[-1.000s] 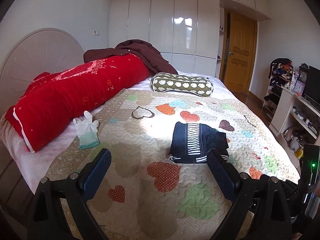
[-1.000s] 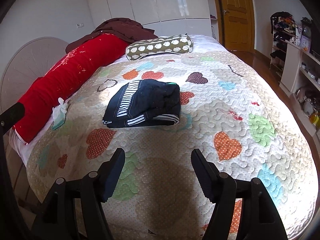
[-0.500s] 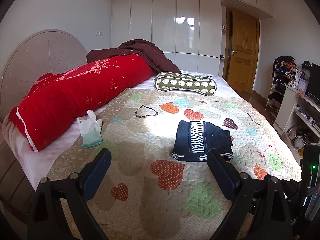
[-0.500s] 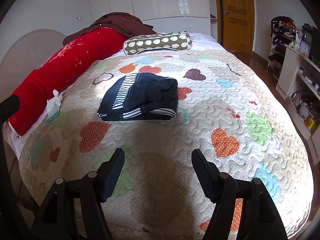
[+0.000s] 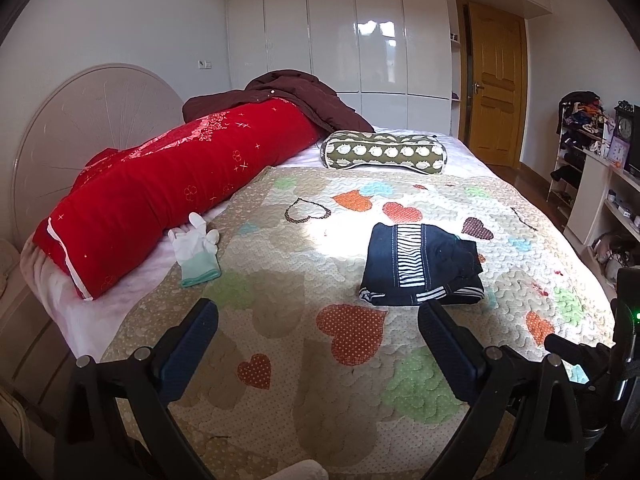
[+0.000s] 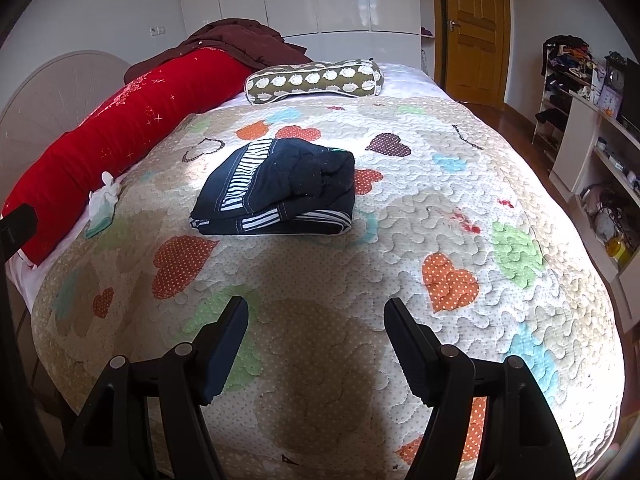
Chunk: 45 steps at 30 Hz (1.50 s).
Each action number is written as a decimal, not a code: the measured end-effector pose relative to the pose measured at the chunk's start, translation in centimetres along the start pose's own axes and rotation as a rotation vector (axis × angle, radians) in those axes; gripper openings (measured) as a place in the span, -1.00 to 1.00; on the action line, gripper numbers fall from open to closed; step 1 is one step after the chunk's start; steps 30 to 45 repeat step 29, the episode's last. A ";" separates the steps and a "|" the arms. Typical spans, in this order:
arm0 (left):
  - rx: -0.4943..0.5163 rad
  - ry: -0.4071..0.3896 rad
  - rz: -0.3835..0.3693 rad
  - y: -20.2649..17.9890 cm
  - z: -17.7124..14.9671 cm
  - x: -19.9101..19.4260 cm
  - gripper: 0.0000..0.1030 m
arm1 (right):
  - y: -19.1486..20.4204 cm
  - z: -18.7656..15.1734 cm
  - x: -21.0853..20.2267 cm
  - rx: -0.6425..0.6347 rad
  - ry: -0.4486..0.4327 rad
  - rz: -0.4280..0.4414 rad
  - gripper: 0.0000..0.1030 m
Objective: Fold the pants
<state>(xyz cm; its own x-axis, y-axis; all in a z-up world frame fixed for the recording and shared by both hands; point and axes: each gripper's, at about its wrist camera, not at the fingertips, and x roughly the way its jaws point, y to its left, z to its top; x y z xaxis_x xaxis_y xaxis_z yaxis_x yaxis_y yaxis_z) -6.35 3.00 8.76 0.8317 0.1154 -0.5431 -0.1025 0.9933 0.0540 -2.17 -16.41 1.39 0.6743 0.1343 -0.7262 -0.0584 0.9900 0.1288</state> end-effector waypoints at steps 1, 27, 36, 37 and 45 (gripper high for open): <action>-0.002 0.006 -0.005 0.0 0.0 0.1 0.94 | -0.1 0.0 0.1 0.004 0.002 -0.001 0.46; 0.020 0.210 -0.090 -1.3 -2.7 7.9 0.94 | 0.8 1.0 4.4 -0.050 0.067 -0.014 0.48; 0.019 0.217 -0.091 -1.4 -2.6 8.3 0.94 | 0.7 1.3 4.6 -0.045 0.068 -0.010 0.48; 0.019 0.217 -0.091 -1.4 -2.6 8.3 0.94 | 0.7 1.3 4.6 -0.045 0.068 -0.010 0.48; 0.019 0.217 -0.091 -1.4 -2.6 8.3 0.94 | 0.7 1.3 4.6 -0.045 0.068 -0.010 0.48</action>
